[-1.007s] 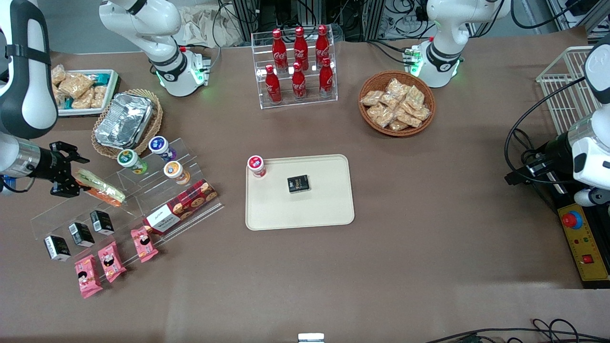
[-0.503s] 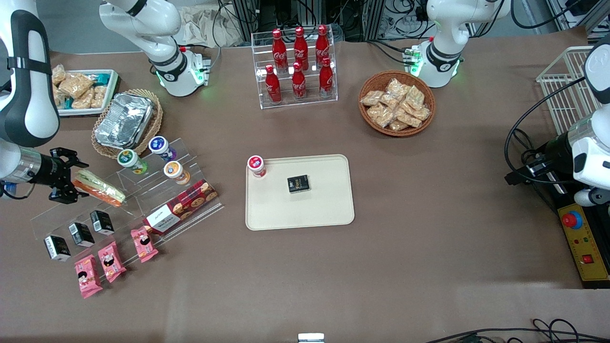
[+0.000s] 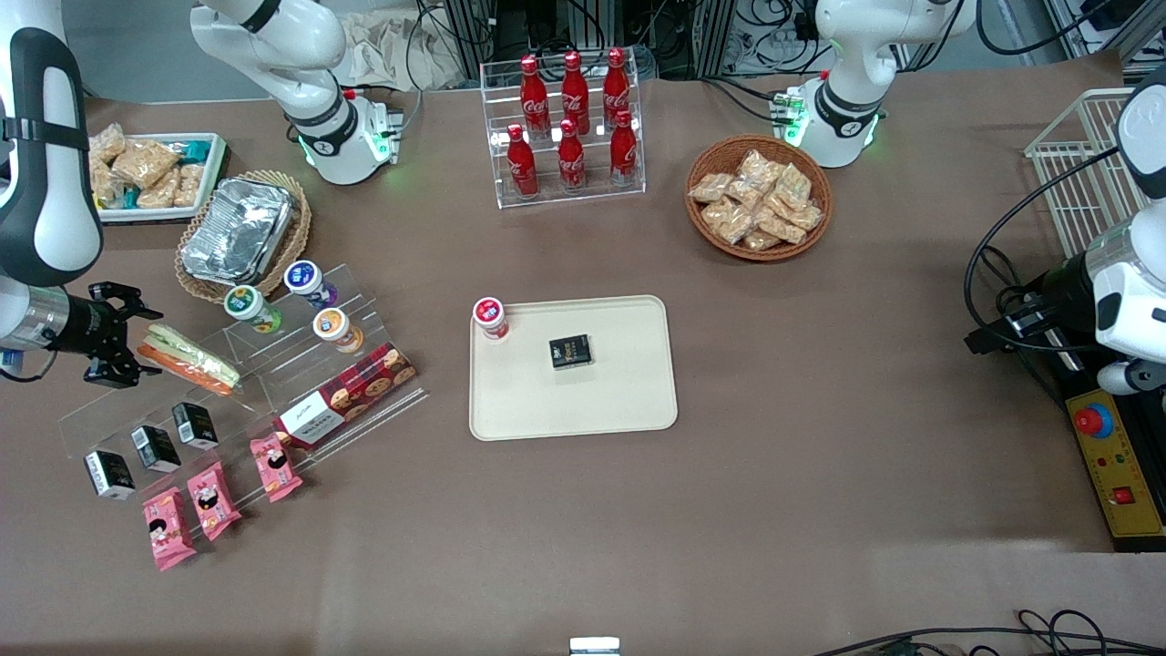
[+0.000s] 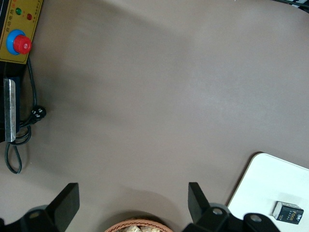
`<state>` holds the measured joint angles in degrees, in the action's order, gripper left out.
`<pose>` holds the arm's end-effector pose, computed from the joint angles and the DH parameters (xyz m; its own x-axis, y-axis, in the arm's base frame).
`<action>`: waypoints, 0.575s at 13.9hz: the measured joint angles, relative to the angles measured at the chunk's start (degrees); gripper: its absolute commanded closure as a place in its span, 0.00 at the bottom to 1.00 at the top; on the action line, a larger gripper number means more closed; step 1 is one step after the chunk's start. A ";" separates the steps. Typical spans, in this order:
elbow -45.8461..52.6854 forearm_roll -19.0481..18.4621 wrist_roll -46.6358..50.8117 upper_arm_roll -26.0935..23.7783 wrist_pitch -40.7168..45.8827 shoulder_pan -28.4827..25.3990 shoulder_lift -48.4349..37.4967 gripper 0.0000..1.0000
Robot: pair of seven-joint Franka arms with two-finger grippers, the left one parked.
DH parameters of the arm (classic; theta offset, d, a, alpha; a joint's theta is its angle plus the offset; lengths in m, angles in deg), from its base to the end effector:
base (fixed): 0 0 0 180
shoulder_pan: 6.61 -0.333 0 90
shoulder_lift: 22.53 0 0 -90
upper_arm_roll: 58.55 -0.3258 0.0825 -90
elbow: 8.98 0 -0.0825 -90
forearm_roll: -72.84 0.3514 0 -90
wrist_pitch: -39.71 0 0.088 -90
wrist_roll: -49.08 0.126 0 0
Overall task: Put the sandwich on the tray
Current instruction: 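Lower the open right gripper around the sandwich and close it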
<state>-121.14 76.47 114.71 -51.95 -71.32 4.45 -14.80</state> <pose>0.5157 -0.1567 0.4036 0.0830 -0.9916 -0.0993 -0.9878 -0.0950 0.1234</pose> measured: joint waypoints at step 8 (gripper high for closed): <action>-0.82 0.04 -0.15 -0.26 -2.29 -0.01 0.00 0.33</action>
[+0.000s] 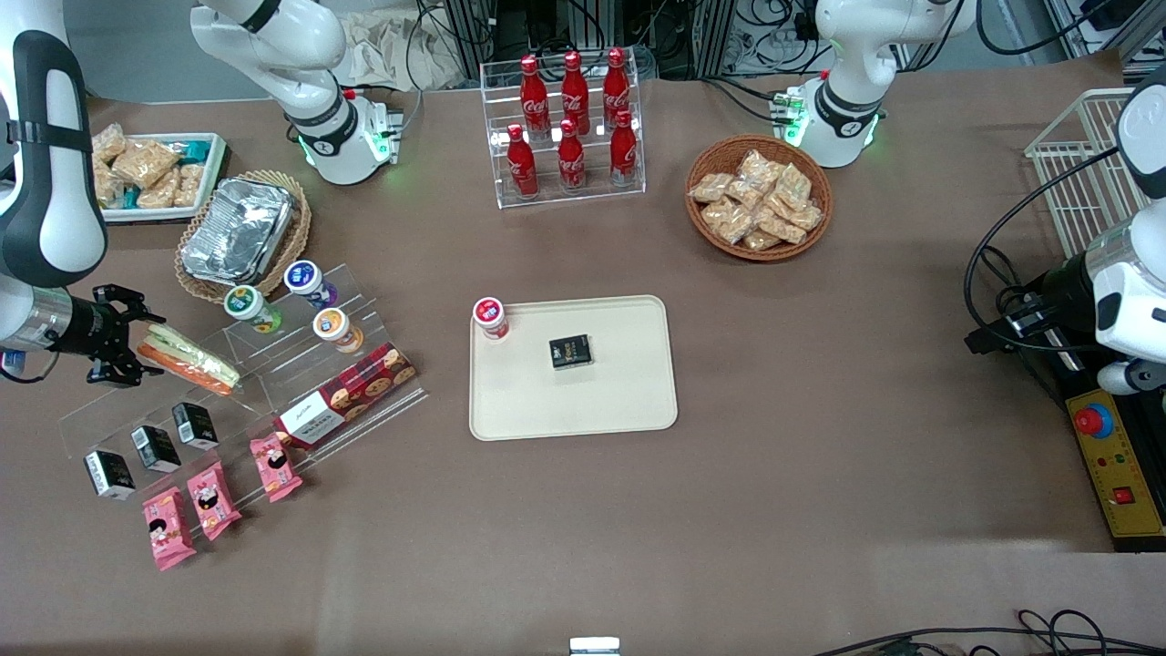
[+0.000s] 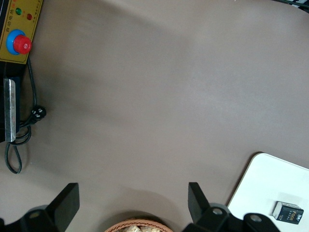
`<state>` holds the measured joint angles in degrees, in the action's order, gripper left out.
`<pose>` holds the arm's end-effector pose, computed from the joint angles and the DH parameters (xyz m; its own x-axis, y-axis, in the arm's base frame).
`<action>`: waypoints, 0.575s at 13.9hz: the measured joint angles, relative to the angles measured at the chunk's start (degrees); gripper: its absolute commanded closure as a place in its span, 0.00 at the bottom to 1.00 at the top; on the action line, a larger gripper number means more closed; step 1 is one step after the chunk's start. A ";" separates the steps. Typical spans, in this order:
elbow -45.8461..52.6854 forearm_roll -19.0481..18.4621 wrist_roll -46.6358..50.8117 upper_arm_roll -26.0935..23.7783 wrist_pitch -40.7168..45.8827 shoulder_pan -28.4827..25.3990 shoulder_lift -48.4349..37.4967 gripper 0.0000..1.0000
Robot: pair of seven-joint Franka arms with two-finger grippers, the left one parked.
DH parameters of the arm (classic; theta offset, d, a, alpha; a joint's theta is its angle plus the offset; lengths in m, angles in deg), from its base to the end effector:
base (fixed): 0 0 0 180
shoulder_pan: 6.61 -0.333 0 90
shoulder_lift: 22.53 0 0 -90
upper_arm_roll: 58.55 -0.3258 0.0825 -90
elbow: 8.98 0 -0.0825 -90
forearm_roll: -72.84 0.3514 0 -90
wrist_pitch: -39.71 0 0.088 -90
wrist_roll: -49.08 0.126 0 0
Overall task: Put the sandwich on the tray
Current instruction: 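Lower the open right gripper around the sandwich and close it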
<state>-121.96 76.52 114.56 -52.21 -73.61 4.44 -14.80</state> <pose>0.5182 -0.1552 0.4004 0.0903 -0.9919 -0.0899 -0.9901 -0.0991 0.0998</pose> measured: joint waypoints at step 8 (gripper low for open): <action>0.08 3.31 -9.93 -0.07 -1.92 0.00 -0.34 0.65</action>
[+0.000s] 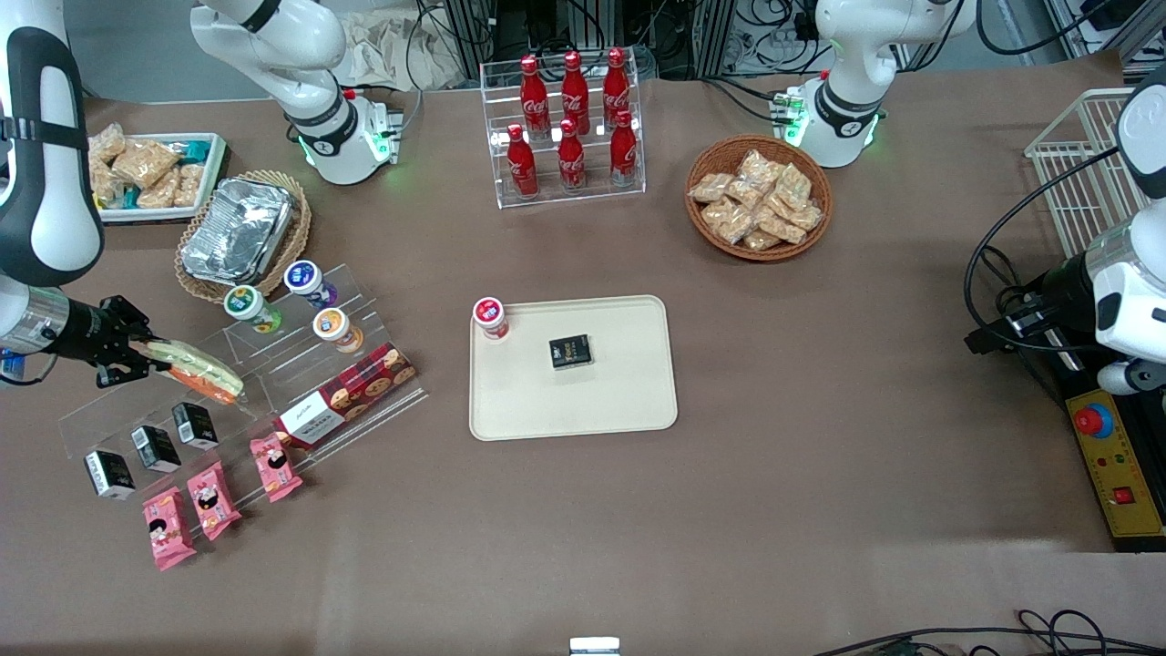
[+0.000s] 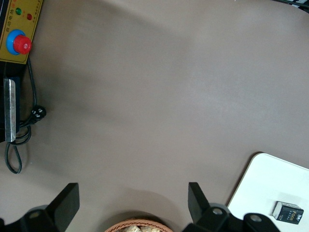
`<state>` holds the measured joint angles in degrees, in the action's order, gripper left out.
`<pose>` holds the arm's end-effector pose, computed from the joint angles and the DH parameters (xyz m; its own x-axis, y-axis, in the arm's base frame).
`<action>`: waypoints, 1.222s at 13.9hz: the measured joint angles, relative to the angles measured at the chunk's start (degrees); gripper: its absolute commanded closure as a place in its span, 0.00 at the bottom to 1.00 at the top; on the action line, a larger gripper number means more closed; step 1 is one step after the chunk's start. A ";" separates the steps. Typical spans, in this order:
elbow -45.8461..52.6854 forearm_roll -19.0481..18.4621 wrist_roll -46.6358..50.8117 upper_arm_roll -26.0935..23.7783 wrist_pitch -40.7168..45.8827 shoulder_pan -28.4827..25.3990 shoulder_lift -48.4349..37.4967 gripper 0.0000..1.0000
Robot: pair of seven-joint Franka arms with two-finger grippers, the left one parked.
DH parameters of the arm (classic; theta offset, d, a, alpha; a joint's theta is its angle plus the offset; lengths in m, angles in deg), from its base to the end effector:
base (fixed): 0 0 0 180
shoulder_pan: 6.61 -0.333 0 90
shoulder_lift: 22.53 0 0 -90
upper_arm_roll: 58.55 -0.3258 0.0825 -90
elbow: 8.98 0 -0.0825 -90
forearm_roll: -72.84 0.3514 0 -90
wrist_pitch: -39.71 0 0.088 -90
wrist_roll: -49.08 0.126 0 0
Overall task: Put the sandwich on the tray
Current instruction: 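Lower the open right gripper around the sandwich and close it, then lift the sandwich off the rack with the right gripper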
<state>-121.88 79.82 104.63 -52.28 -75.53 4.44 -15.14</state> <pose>0.5240 -0.1521 0.4070 0.2368 -0.9634 -0.1256 -0.9702 -0.2414 0.0221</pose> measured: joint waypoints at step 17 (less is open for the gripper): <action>15.16 1.33 -15.64 -2.45 8.43 -5.65 -0.57 1.00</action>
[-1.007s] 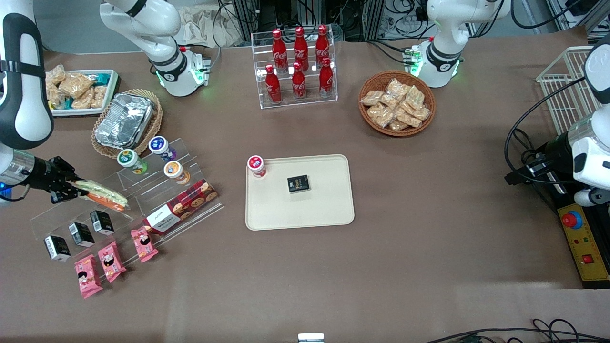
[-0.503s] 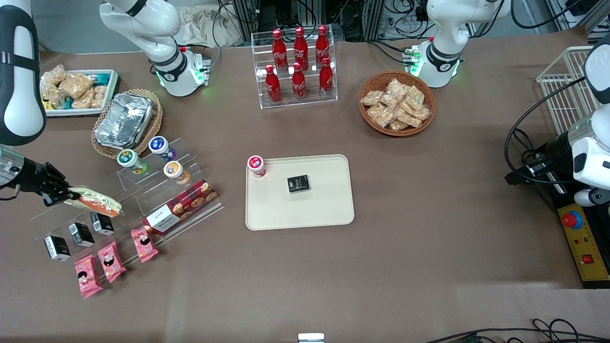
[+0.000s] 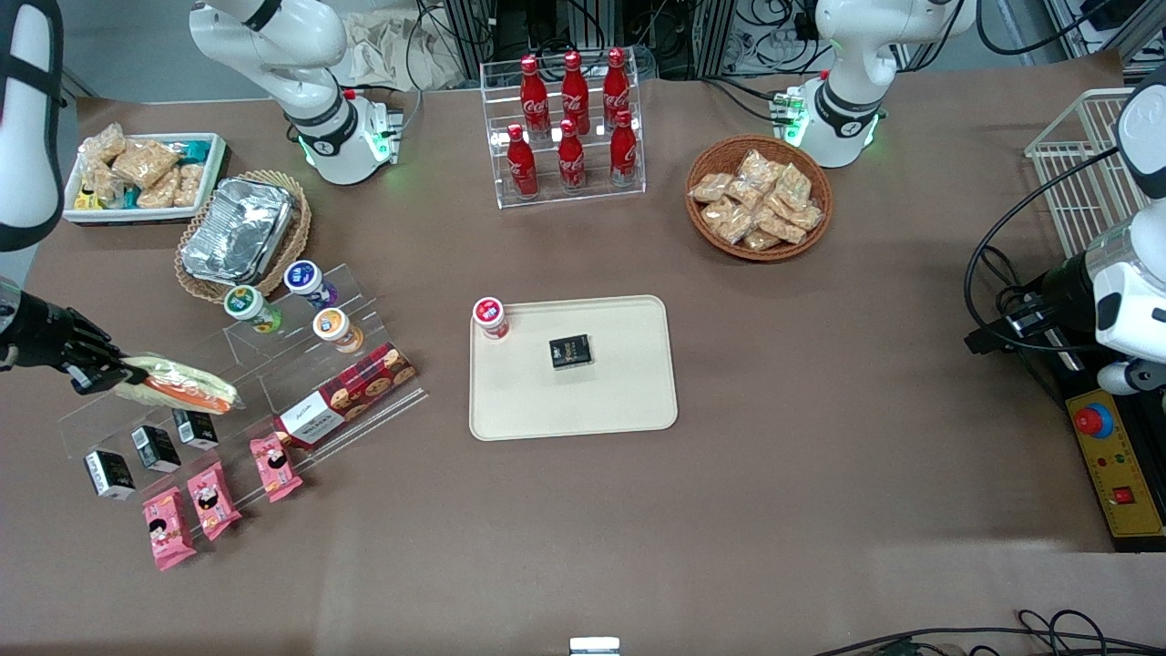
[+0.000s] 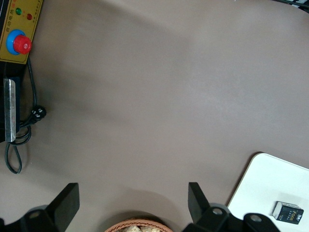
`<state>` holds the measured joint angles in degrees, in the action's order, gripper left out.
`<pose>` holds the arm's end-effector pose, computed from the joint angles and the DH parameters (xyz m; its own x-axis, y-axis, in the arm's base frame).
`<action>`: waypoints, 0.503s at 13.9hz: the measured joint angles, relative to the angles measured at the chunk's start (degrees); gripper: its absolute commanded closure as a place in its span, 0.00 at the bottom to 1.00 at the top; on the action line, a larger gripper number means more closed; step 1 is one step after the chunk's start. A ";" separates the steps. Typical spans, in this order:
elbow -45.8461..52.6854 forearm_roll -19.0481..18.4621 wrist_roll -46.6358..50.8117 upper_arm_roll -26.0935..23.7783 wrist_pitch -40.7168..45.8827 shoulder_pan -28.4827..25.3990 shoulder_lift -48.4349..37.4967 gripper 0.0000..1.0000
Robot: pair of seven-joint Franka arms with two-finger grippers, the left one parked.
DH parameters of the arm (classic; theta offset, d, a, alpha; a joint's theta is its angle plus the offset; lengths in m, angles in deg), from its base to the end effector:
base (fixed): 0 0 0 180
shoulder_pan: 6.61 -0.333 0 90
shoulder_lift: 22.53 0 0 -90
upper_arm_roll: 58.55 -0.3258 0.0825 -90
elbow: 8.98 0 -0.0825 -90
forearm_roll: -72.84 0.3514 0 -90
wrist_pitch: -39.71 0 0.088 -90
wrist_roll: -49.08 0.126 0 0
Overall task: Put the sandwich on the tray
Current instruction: 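Lift the sandwich off the rack with the right gripper, then carry the sandwich over the cream tray and lower it down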
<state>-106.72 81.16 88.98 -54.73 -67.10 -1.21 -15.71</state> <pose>0.5696 -0.0768 0.5168 0.6265 -0.7773 -0.0565 -0.7769 -0.6171 -0.1251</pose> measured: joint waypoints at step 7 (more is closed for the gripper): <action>2.32 0.61 1.76 -0.71 0.10 -14.20 0.23 1.00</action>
<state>-104.40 81.77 90.75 -55.44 -66.99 -15.42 -15.48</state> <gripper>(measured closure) 0.868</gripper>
